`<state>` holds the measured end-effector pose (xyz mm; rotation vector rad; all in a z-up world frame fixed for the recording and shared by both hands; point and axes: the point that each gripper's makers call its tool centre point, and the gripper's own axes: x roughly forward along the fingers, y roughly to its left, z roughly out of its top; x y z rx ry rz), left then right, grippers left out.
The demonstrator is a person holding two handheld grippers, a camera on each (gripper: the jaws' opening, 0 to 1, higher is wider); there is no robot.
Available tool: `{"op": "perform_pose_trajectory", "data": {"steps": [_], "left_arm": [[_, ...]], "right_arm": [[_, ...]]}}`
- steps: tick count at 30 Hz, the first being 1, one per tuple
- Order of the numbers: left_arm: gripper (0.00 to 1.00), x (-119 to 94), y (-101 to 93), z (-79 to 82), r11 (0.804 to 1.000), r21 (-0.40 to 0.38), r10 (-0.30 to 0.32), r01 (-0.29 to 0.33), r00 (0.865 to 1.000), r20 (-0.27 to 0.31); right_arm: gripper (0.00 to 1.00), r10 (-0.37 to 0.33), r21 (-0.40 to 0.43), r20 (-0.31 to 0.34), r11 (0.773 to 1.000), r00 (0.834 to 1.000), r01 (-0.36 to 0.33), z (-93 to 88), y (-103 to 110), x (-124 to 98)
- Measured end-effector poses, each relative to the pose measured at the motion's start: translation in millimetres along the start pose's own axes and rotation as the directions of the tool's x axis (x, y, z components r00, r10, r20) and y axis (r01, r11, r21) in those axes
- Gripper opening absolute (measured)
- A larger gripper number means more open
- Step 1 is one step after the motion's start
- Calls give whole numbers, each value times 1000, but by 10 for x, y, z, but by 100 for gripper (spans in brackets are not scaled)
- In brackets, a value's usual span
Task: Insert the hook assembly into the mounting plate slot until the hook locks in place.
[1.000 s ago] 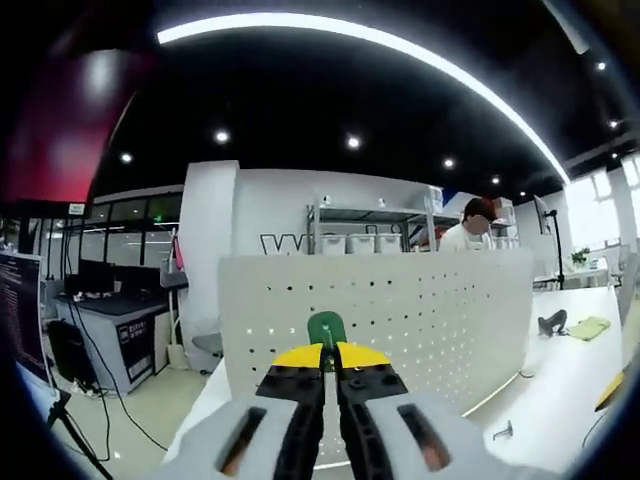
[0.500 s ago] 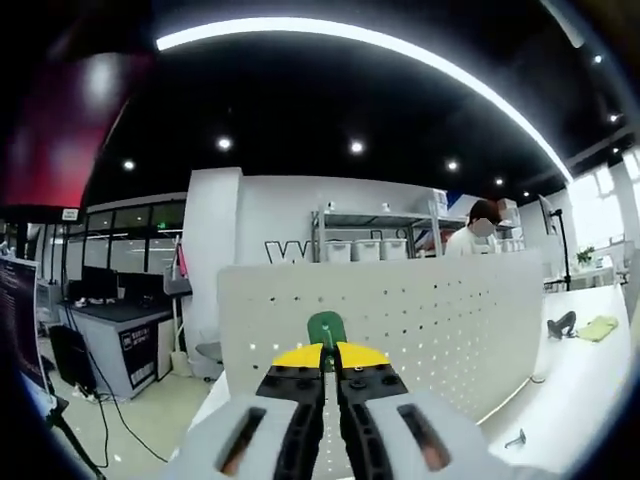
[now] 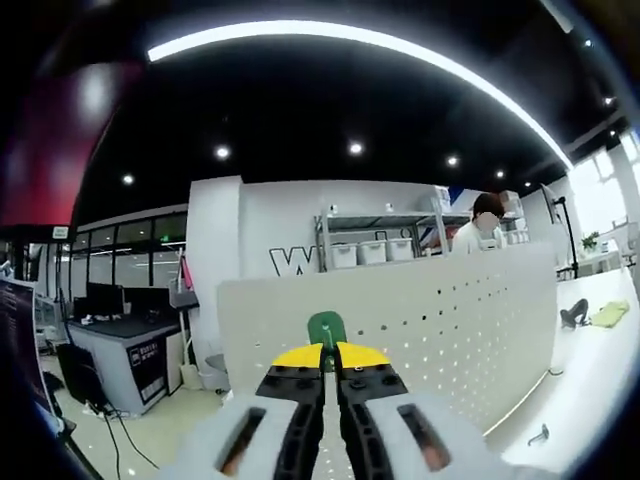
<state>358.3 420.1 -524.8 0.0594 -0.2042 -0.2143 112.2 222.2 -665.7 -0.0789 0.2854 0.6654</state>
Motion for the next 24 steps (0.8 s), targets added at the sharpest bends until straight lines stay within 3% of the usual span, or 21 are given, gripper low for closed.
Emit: {"op": "perform_pose_trajectory", "data": {"steps": [24], "left_arm": [[3,359,100,-54,997,72,15,-16,1000,10]], "right_arm": [[50,-24,14,-34,1000,999,25,-78,-78,11]]}}
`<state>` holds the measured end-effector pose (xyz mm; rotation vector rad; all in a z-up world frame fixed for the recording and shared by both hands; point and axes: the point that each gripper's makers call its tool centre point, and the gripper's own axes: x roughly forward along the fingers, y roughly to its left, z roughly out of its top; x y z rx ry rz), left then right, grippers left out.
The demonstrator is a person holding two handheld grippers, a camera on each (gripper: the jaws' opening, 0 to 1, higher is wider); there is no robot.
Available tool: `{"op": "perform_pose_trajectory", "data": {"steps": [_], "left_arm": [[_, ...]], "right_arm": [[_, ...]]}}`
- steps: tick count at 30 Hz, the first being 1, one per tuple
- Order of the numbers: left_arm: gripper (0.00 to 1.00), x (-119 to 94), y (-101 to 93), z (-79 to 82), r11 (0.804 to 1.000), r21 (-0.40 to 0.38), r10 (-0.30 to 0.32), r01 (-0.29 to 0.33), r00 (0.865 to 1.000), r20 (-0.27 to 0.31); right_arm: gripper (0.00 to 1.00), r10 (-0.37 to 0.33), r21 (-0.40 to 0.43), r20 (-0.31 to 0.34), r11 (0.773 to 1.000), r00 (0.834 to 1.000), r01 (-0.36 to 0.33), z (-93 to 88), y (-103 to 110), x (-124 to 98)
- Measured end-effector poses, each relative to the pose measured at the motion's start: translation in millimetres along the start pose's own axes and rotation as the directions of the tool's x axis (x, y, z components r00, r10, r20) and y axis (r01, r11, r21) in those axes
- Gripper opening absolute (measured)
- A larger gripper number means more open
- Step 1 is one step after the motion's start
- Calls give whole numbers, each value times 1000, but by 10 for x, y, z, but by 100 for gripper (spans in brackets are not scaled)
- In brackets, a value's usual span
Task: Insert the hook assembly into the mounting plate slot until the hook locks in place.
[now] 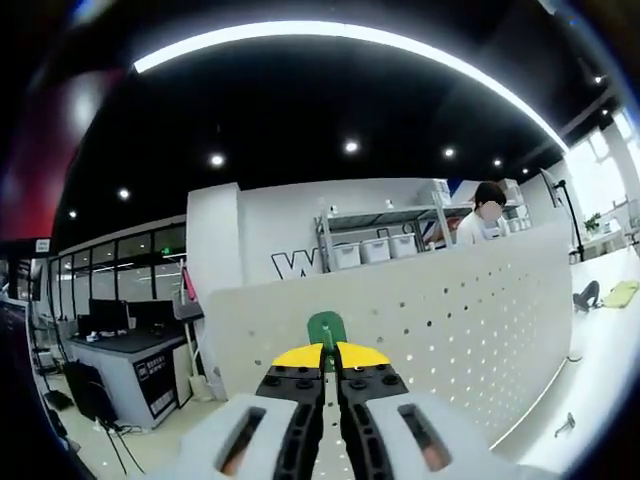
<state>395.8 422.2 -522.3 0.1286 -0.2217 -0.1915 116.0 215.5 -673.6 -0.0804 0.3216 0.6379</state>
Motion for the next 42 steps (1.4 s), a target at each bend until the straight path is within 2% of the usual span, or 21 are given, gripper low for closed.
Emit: {"op": "perform_pose_trajectory", "data": {"steps": [9,12,17,20,29,34,42], "left_arm": [[3,129,59,-38,1000,7,4,-4,1000,-8],[3,177,95,-100,1000,3,16,-16,999,-34],[3,191,86,-102,1000,13,14,-14,1000,-22],[3,201,89,-170,1000,11,19,-18,999,-51],[4,256,130,-149,1000,28,-7,8,998,-58],[9,288,74,-99,998,32,-48,50,998,-44],[21,239,7,-155,996,47,-74,78,994,-81]], "right_arm": [[50,3,1,5,1000,1000,-3,36,-20,33],[50,3,7,5,1000,1000,-3,36,-19,23],[50,-3,4,1,1000,1000,3,27,-30,17],[50,-3,9,0,1000,1000,3,17,-36,25],[49,2,11,7,1000,1000,-2,22,-27,39],[49,5,20,3,1000,1000,-5,6,-29,50],[50,12,13,7,1000,1000,-12,26,-26,70]]}}
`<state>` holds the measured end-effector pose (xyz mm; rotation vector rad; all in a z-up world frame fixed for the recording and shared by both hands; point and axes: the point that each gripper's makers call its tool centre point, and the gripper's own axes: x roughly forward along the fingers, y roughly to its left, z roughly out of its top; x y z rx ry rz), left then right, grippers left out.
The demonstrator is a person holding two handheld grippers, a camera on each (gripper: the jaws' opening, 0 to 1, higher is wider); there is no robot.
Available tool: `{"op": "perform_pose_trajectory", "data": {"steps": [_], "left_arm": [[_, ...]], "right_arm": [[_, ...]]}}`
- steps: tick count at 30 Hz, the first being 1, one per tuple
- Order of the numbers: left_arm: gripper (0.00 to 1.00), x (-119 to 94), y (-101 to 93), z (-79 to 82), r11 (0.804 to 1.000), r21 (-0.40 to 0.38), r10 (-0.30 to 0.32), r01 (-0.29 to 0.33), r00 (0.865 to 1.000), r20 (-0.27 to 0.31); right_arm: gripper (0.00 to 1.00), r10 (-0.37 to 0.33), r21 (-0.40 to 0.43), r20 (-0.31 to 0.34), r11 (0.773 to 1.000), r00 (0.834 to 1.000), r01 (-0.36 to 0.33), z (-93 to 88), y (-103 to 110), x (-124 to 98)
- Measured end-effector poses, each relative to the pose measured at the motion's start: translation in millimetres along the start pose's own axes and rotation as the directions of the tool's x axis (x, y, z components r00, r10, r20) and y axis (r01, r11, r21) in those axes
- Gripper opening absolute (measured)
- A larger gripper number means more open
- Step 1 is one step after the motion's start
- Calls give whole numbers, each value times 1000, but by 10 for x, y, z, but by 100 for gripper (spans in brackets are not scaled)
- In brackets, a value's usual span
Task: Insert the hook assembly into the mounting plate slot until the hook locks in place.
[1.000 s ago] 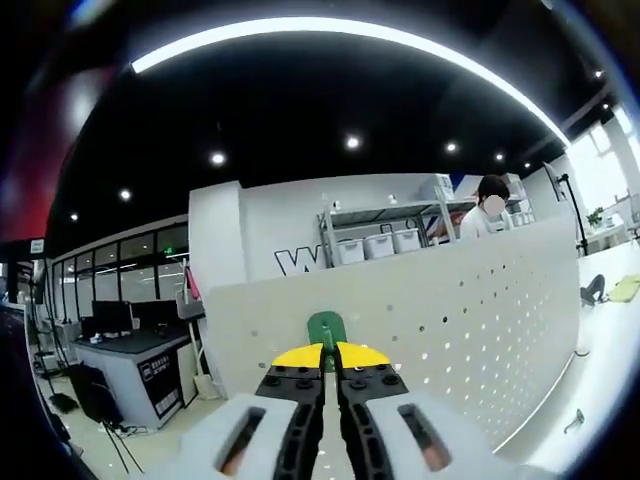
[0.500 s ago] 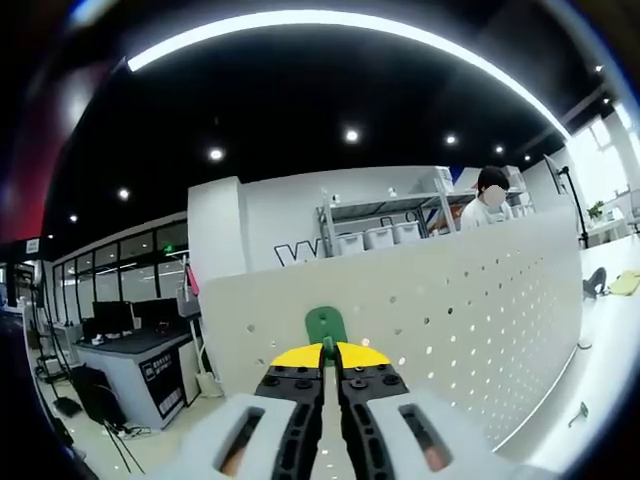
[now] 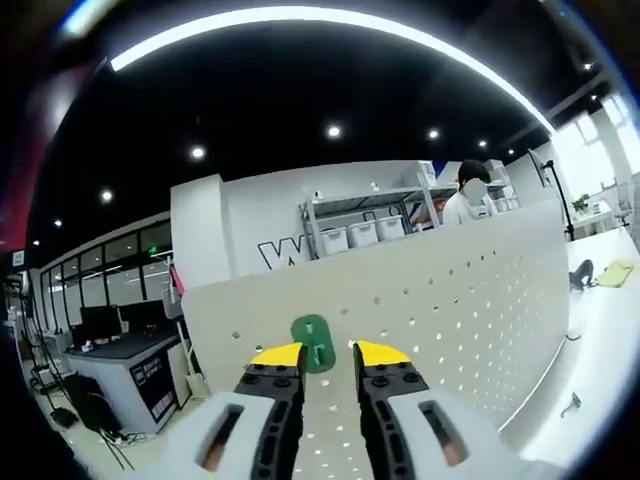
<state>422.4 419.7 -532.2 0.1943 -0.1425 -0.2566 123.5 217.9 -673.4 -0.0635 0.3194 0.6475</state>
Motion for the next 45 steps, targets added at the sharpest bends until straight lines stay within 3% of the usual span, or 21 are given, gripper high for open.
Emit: {"op": "perform_pose_trajectory", "data": {"steps": [12,23,25,29,45], "left_arm": [[30,-210,-113,-20,999,4,-40,40,999,-15],[33,-626,-340,-107,997,-36,-69,68,997,-43],[35,-690,-395,-157,995,-63,-81,77,994,-77],[34,-797,-467,-153,995,-47,-89,86,993,-73],[38,-1182,-788,-526,988,-100,-136,117,970,-203]], "right_arm": [[51,31,-11,3,999,1000,-31,9,35,24],[51,65,-16,18,998,998,-64,39,99,29],[51,69,-13,29,998,997,-69,46,114,16],[51,76,-13,33,997,997,-76,41,128,6],[50,104,-13,64,995,993,-103,81,95,-8]]}}
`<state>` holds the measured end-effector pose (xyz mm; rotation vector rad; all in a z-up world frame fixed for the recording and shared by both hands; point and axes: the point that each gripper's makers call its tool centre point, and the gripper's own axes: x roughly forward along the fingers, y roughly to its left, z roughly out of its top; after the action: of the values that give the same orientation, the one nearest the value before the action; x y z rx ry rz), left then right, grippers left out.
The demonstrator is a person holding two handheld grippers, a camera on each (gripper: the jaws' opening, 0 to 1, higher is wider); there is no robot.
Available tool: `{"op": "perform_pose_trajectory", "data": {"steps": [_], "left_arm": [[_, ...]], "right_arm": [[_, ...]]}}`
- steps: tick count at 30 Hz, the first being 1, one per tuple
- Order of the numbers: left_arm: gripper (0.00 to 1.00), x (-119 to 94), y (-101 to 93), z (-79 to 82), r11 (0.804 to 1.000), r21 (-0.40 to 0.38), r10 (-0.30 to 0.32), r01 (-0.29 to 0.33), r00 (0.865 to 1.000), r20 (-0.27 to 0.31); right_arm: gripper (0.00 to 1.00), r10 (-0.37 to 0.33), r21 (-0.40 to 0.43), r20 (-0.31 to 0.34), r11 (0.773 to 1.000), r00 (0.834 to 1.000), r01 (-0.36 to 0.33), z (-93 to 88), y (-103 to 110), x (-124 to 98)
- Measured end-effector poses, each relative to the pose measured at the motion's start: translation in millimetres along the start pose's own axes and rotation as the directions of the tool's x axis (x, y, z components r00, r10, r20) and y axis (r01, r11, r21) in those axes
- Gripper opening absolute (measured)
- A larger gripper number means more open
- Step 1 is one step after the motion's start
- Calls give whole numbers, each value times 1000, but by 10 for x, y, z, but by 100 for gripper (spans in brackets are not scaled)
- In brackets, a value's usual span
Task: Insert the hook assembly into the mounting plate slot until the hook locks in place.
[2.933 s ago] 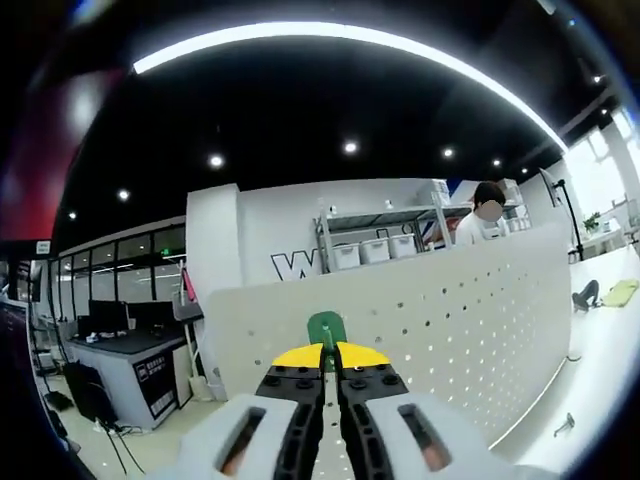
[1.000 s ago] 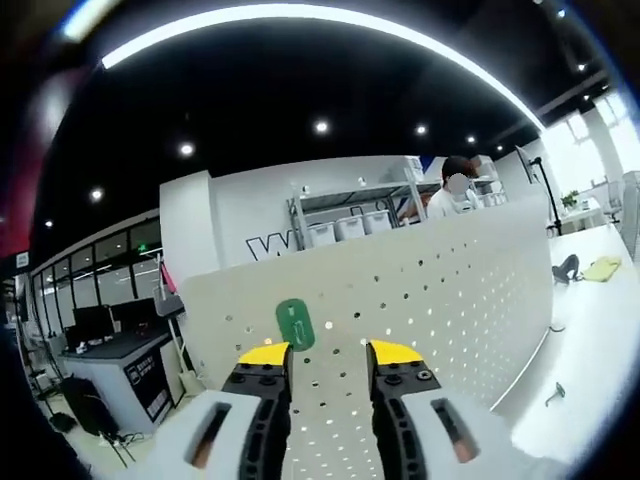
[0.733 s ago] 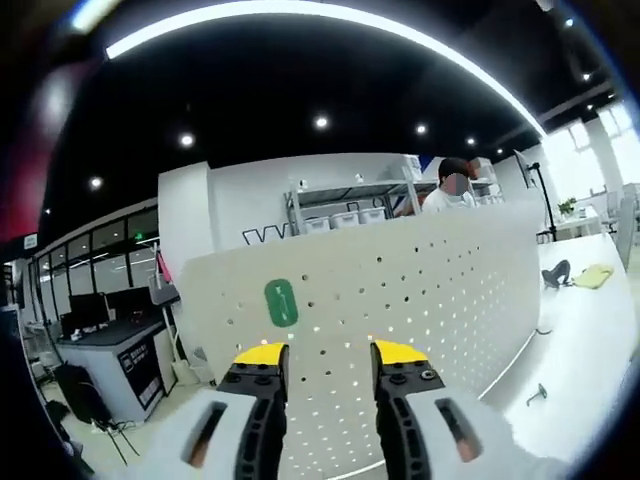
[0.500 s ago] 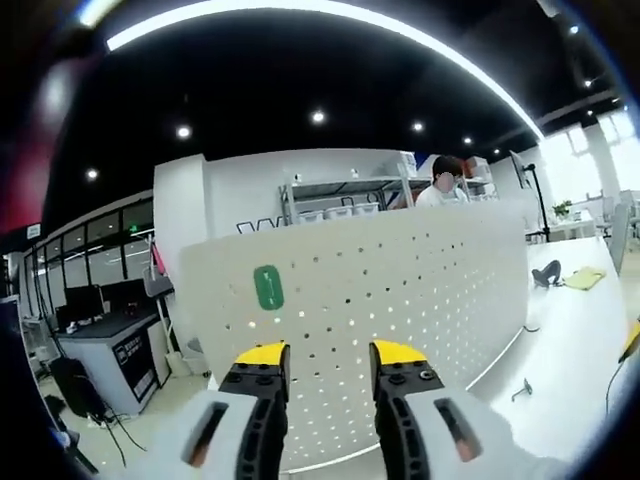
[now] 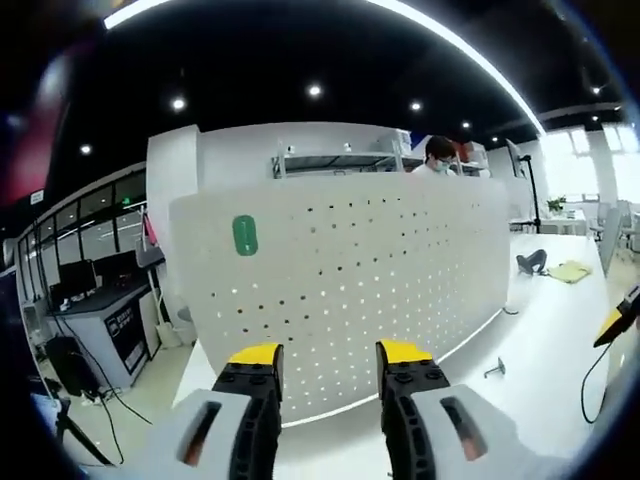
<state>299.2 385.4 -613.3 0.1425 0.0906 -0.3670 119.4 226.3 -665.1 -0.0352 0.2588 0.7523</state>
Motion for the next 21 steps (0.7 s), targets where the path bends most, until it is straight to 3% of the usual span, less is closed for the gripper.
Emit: {"op": "perform_pose_trajectory", "data": {"steps": [13,21], "left_arm": [[37,-139,-148,-384,999,-52,-1,-4,995,-99],[39,-191,-244,-650,997,-76,-7,-8,981,-194]], "right_arm": [[49,49,-3,-3,999,999,-49,-10,7,45],[49,74,1,-9,997,997,-74,-40,-21,36]]}}
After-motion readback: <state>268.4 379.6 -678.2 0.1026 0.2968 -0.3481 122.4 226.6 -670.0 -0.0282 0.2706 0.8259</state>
